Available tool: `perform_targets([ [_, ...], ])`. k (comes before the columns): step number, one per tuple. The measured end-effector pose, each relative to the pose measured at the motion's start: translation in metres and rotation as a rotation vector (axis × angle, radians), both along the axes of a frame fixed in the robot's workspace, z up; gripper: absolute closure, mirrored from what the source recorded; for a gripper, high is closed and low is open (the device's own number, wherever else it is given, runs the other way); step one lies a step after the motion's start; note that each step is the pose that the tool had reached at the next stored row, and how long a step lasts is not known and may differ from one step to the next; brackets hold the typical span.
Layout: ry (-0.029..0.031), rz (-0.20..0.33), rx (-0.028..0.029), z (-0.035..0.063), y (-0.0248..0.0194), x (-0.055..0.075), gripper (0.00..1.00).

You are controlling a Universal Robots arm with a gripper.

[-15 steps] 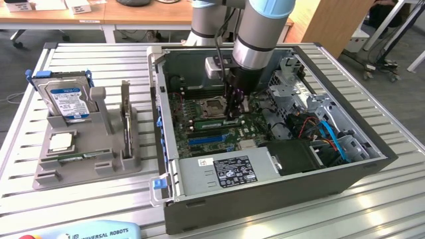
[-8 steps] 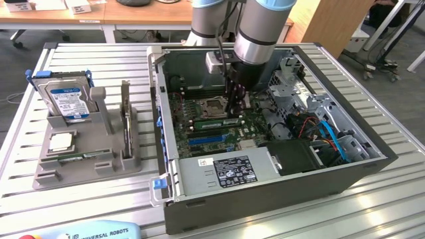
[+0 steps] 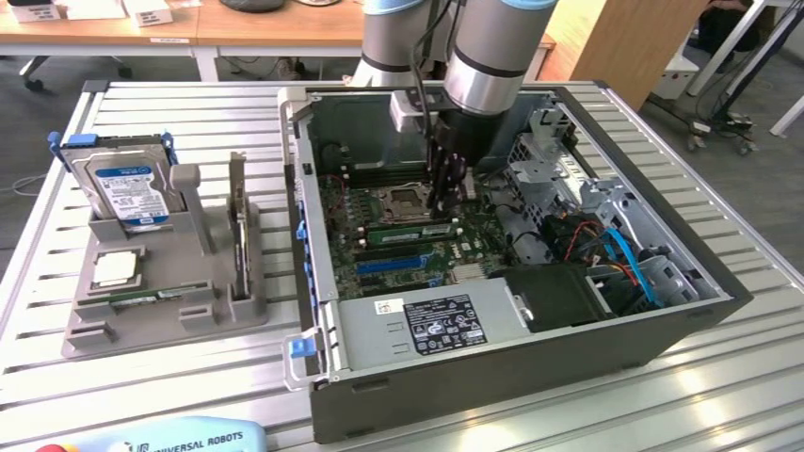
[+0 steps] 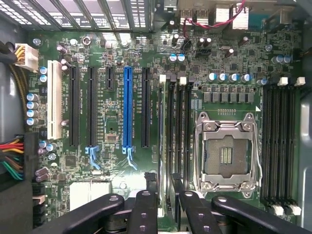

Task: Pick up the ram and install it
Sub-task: 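Insert the ram into the slot, then press down the ram until it locks into place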

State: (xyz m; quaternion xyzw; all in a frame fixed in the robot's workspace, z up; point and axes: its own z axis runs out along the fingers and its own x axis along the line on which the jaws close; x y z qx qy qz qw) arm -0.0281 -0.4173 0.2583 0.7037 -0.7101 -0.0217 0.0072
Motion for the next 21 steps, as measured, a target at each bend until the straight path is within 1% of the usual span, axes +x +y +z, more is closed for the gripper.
perform_targets([
  [15,0.0,0.0,0.0,0.0001,0.0,0.0,0.75],
  [16,0.0001,0.0,0.0,0.0001,0.0,0.0,0.77],
  [17,0.0,0.0,0.0,0.0001,0.0,0.0,0.83],
  [18,0.0,0.0,0.0,0.0001,0.0,0.0,0.83],
  [19,0.0,0.0,0.0,0.0001,0.0,0.0,0.89],
  [21,0.0,0.0,0.0,0.0001,0.0,0.0,0.9],
])
